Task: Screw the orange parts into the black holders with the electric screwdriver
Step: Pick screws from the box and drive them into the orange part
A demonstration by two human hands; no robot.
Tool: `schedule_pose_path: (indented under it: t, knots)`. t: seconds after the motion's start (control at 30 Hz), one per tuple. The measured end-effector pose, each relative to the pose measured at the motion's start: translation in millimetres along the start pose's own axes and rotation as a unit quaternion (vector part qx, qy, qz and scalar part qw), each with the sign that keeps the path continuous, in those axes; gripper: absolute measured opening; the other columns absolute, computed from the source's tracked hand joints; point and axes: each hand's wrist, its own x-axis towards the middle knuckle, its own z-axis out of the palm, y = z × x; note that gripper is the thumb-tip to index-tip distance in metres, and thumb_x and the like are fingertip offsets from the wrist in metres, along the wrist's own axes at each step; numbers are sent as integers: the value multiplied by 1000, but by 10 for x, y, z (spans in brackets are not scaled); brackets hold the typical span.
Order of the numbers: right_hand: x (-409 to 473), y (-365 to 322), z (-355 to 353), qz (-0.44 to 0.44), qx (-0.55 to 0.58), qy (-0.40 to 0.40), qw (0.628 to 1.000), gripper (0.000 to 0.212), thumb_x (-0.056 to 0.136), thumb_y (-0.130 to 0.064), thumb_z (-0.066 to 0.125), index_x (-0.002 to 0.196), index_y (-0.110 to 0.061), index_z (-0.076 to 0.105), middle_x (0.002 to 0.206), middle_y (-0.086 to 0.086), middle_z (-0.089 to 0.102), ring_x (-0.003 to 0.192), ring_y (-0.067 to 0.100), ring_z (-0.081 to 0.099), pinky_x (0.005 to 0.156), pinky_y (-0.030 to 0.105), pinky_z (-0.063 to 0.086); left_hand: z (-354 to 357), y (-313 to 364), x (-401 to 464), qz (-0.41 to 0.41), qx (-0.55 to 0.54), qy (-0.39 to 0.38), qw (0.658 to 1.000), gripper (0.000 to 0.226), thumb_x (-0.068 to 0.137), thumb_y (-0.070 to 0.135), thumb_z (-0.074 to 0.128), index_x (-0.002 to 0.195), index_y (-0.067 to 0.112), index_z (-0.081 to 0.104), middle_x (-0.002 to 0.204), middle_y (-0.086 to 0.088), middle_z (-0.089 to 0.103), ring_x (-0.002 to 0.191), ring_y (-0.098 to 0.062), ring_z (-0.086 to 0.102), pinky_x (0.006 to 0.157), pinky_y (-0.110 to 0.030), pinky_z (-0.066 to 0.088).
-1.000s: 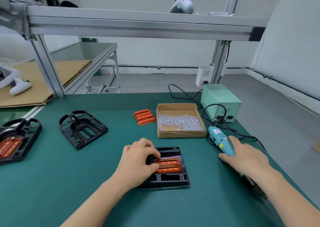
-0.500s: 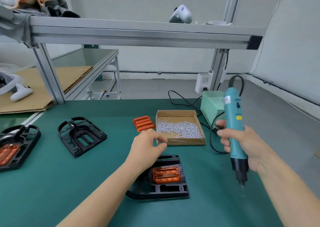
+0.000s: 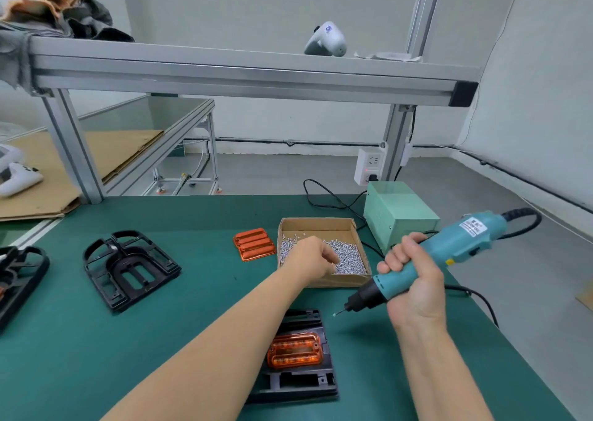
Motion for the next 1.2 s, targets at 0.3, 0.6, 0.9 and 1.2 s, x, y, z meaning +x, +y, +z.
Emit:
schedule_pose_path:
  t: [0.3,0.6,0.9,1.2]
  knots:
    - [5,99,-140,28,17,12,999,18,82,-4,57,81,-22,53,58,-6,40,46,6,38,45,18,39,59,-54,188,-6,85,4,996,9,82,11,72,89,17,75,98,0,71,89,-15,65,87,-33,54]
    - [-23,171,-138,42,-13,0,999,21,68,-9,65,80,-23,54,57,-5,40,45,7,38,45,20,40,42,-76,211,15,144,-1,989,14,82,14,70,71,22,65,76,5,64,73,-14,59,72,-29,52]
    - [-15,171,-135,47,-14,2,999,22,68,-8,65,80,-22,55,57,-5,40,45,7,39,44,20,40,65,-50,224,43,170,1,984,6,85,16,67,83,20,71,82,6,63,79,-13,60,76,-29,52]
    - [-20,127,-113,35,-15,-2,999,23,66,-9,66,81,-22,54,57,-5,40,45,7,38,45,20,39,-66,-96,56,47,-40,79,995,10,89,8,58,82,13,64,77,0,68,66,-10,56,60,-22,50]
